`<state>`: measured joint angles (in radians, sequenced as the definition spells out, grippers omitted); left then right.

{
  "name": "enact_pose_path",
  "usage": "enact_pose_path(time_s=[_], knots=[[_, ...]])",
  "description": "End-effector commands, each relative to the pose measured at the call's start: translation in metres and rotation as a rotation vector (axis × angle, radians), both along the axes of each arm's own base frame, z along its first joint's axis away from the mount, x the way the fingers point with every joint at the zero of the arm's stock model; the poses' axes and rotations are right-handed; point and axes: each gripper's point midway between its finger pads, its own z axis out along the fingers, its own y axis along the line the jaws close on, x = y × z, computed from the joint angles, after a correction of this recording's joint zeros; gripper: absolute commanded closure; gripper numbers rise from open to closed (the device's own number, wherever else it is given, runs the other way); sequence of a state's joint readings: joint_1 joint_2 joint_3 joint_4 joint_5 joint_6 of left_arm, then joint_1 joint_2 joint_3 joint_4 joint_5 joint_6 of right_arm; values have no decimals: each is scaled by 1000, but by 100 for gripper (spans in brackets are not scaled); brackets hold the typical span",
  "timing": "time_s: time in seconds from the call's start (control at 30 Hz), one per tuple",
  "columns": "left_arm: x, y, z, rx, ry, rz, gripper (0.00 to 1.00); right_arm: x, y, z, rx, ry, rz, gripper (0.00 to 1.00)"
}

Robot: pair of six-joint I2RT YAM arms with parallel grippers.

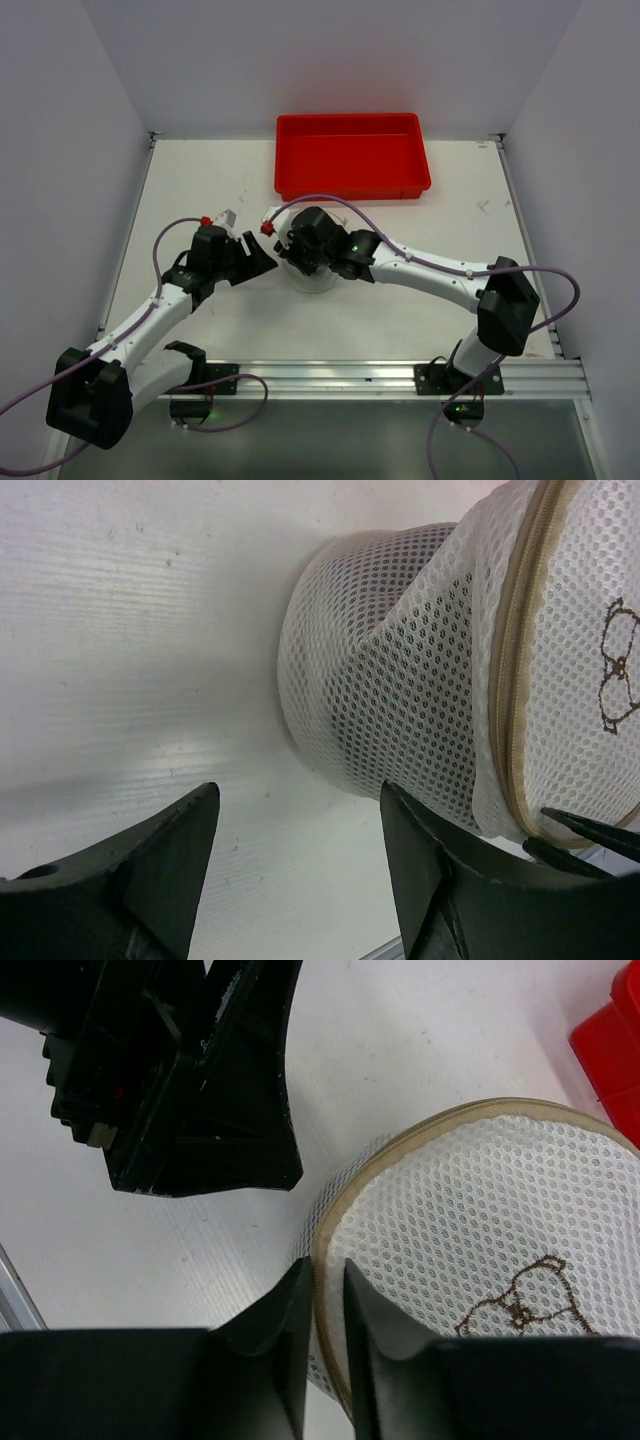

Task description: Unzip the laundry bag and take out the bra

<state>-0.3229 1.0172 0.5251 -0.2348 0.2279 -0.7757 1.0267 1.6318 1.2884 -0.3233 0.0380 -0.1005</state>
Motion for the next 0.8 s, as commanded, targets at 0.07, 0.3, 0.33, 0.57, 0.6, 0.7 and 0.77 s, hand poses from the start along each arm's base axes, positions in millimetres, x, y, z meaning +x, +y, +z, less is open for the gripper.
enact_pose_path(time_s=[0.07, 0.3, 0.33, 0.57, 0.6, 0.7, 0.77], knots=[[5, -3, 6, -30, -31, 2, 31, 13, 7, 21, 35, -67, -20, 91], [4, -4, 9, -40, -34, -1, 32, 13, 3, 35, 69, -83, -44, 100], [5, -4, 11, -44, -39, -3, 32, 12, 2, 43, 88, -85, -51, 100], [7, -9, 33, -76, -81, -11, 31, 21, -18, 75, 156, -135, -178, 100], [8, -9, 36, -81, -85, -11, 30, 21, -21, 78, 163, -137, -192, 100], [11, -11, 48, -96, -107, -17, 30, 24, -32, 85, 210, -123, -262, 100], [14, -14, 56, -109, -123, -22, 30, 25, -38, 85, 234, -110, -298, 100]])
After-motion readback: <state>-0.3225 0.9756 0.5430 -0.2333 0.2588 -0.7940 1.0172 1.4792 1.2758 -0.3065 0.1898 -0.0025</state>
